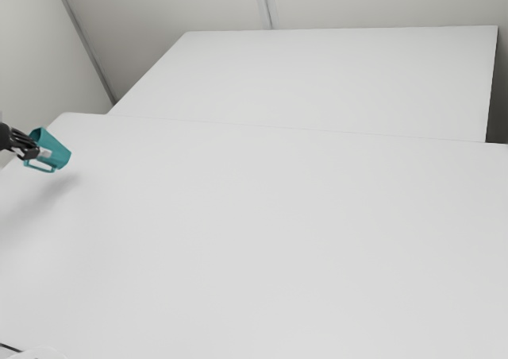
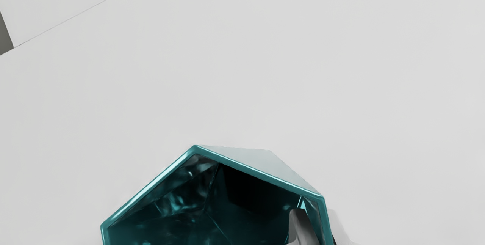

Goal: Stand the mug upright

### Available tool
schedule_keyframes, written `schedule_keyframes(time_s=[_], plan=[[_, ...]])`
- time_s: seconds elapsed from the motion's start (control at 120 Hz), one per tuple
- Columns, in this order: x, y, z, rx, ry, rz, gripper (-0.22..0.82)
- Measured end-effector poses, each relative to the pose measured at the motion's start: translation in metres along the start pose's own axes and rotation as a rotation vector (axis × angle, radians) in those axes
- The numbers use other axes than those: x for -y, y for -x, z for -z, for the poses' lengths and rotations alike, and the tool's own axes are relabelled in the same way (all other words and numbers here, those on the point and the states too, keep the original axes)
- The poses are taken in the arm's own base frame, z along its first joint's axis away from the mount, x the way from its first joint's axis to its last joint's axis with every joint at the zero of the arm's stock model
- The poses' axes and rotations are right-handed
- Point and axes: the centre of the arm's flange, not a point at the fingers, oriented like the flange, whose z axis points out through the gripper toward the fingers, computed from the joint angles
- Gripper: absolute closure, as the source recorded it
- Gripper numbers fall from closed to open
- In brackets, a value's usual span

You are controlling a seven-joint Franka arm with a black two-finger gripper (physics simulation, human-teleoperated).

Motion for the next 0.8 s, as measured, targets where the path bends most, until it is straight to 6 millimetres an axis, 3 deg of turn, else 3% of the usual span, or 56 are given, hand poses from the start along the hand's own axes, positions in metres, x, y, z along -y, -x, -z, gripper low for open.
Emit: schedule_keyframes(time_s=[0.25, 0.458, 0.658, 0.8], plan=[[-0.07, -0.023, 0.027, 0.175, 0.031, 0.07, 0.79], [-0.125, -0.037, 0.033, 0.255, 0.047, 0.151, 0.79], [-0.172, -0.056, 0.018, 0.34, 0.083, 0.197, 0.79], [-0.195, -0.079, -0.007, 0.388, 0.112, 0.196, 0.79]])
